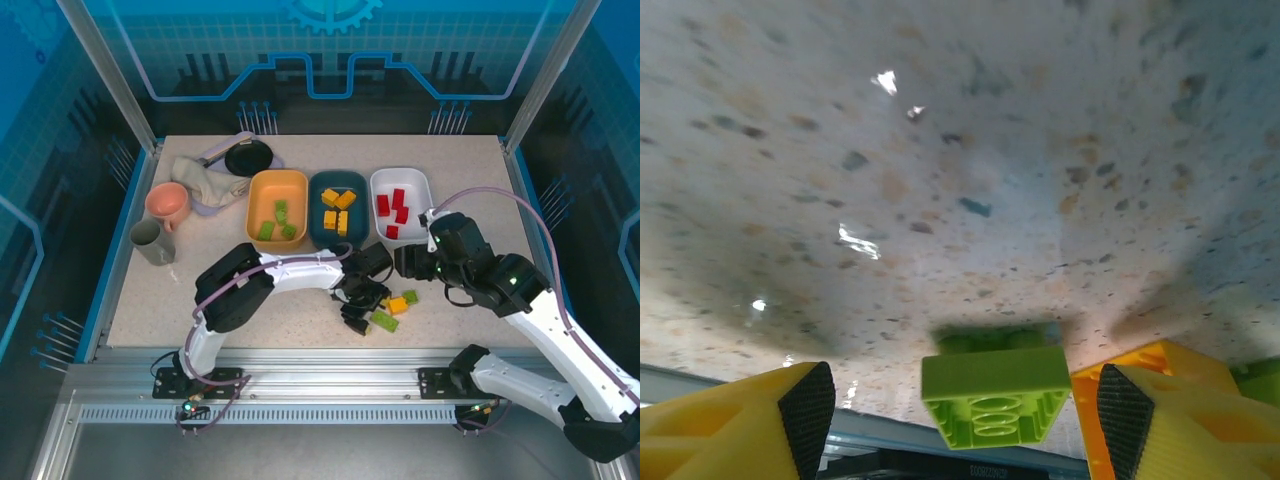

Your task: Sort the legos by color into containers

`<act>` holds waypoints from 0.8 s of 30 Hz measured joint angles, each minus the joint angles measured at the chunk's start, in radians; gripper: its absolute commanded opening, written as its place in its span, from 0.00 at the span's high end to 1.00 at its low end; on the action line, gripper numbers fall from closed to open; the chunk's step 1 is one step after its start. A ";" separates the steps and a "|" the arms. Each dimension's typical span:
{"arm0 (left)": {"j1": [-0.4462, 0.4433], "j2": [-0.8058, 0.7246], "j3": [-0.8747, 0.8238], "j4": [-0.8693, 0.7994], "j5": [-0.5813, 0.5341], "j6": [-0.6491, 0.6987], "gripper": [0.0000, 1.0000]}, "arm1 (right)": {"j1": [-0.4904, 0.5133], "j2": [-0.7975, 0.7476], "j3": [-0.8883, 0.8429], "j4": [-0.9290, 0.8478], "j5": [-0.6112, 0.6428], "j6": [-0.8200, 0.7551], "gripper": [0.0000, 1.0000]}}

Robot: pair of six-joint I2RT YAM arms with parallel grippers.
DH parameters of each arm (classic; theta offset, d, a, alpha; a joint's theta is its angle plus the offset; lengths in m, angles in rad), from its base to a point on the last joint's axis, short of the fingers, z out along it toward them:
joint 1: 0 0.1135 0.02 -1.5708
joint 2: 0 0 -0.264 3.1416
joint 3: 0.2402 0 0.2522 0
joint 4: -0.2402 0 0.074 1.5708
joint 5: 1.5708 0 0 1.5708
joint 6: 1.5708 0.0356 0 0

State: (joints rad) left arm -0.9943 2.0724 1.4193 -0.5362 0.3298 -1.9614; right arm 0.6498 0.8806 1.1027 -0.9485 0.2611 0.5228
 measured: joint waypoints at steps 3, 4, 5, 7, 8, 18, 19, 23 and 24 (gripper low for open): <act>-0.012 0.026 0.028 0.000 0.000 -0.004 0.30 | -0.001 -0.001 -0.010 -0.004 -0.003 -0.002 0.33; -0.014 0.029 0.032 -0.003 0.000 -0.005 0.32 | -0.001 -0.001 -0.013 -0.006 -0.005 -0.003 0.33; -0.016 0.029 0.033 -0.005 0.000 -0.005 0.34 | -0.001 -0.003 -0.015 -0.006 -0.006 -0.003 0.34; -0.017 0.031 0.033 -0.006 0.000 -0.008 0.39 | -0.002 -0.010 -0.020 -0.007 -0.007 -0.003 0.34; -0.017 0.031 0.033 -0.008 0.001 -0.013 0.41 | -0.003 -0.012 -0.022 -0.008 -0.008 -0.003 0.34; -0.024 0.063 0.078 -0.030 0.005 -0.030 0.60 | -0.011 -0.037 -0.036 -0.009 -0.013 -0.006 0.34; -0.025 0.063 0.079 -0.027 0.004 -0.029 0.61 | -0.011 -0.040 -0.039 -0.010 -0.014 -0.006 0.34; -0.025 0.063 0.080 -0.019 -0.001 -0.020 0.68 | -0.018 -0.053 -0.042 -0.010 -0.018 -0.007 0.34; -0.024 0.062 0.080 -0.015 -0.004 -0.013 0.69 | -0.019 -0.054 -0.042 -0.011 -0.019 -0.008 0.34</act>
State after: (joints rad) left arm -1.0183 2.1345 1.4994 -0.5510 0.3260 -1.9747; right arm 0.6304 0.8265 1.0603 -0.9592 0.2424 0.5152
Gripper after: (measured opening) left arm 0.358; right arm 0.662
